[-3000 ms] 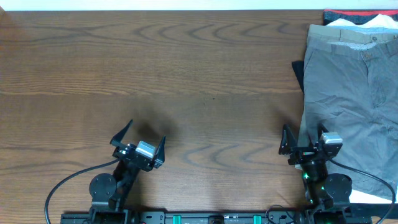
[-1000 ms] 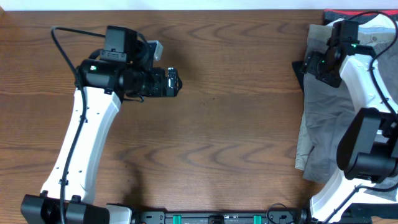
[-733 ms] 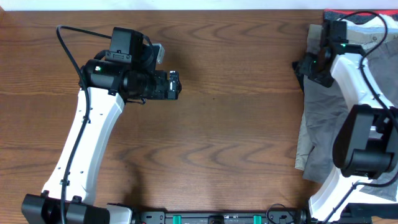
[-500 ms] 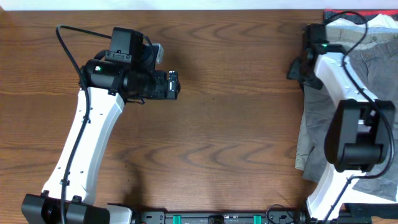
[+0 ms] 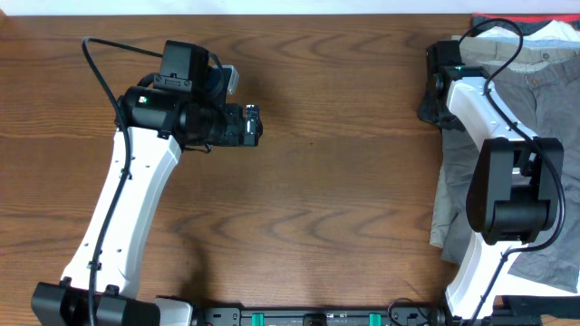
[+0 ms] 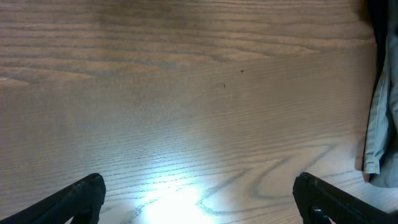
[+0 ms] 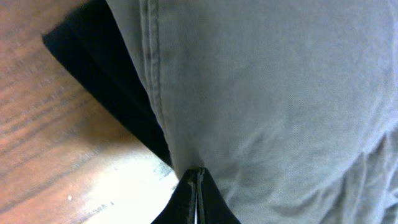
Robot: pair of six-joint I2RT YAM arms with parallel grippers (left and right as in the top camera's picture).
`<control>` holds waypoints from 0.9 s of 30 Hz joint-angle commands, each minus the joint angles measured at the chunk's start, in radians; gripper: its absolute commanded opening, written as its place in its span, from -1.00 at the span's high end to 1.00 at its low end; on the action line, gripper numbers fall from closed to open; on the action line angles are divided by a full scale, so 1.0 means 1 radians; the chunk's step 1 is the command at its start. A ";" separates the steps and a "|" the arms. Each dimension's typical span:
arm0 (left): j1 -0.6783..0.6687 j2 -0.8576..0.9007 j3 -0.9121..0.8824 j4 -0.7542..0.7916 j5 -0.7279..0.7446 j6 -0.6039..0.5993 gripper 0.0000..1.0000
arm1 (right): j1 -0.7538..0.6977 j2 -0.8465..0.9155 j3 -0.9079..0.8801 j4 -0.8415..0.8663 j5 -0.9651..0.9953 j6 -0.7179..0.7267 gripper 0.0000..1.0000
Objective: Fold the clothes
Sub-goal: 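Raise both arms and move the right gripper over the grey shorts stack, then grasp the top grey shorts on the stack with the right gripper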
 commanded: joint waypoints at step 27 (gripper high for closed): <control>-0.002 0.006 0.017 -0.025 -0.013 0.002 -0.96 | 0.003 0.024 0.006 0.017 0.105 -0.014 0.01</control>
